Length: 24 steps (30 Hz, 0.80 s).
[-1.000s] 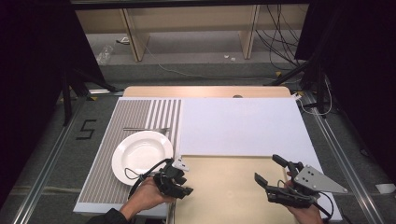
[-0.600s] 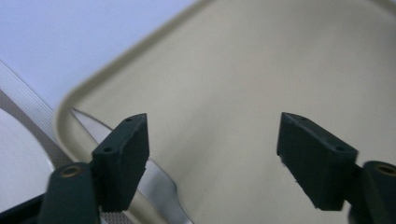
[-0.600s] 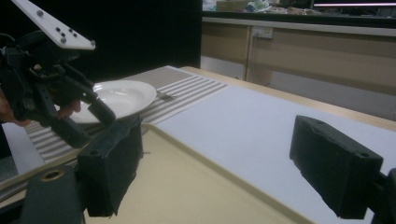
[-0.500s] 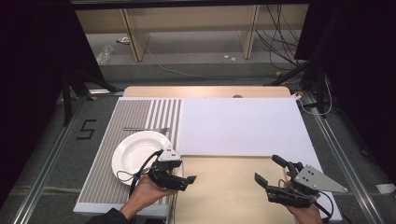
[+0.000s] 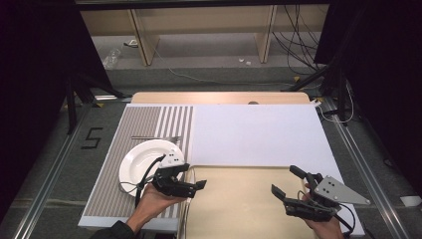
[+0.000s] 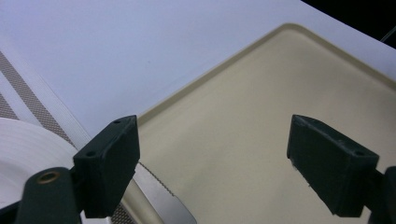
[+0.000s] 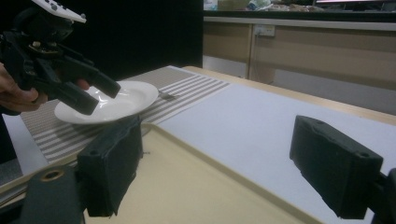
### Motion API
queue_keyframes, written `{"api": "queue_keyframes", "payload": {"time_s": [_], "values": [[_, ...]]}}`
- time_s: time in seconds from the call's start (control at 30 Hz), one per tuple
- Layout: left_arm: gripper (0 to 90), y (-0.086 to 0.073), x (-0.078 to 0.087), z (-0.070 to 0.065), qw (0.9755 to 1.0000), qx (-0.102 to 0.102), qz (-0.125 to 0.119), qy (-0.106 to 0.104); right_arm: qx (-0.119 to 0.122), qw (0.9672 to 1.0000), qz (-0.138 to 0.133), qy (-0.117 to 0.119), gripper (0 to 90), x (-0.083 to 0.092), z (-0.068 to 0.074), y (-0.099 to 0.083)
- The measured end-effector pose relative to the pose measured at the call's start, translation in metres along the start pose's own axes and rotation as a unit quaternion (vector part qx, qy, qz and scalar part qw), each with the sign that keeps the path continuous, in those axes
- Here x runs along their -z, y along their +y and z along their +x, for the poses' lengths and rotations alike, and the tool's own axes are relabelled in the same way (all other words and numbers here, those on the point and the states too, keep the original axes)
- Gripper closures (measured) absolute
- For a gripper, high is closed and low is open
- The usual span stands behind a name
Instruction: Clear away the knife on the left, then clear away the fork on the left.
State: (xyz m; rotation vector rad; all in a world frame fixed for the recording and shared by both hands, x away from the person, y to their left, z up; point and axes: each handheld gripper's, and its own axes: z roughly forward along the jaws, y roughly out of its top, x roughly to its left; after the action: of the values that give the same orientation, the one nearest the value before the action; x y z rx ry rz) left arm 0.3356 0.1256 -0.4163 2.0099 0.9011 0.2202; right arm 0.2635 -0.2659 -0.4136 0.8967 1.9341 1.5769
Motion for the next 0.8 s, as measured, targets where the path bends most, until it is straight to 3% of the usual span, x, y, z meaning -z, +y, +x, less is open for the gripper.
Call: {"api": "queue_keyframes", "payload": {"time_s": [0.37,0.8], "values": [[17.0,0.001,0.019,0.023,0.9991,0.026,-0.03,0.017,-0.002,1.0,0.002,0.001,18.0,-0.001,0.0,-0.001],[16.9,0.003,0.03,0.037,0.9979,0.035,-0.042,0.036,-0.008,1.0,0.003,0.001,18.0,-0.001,0.0,-0.001]]}}
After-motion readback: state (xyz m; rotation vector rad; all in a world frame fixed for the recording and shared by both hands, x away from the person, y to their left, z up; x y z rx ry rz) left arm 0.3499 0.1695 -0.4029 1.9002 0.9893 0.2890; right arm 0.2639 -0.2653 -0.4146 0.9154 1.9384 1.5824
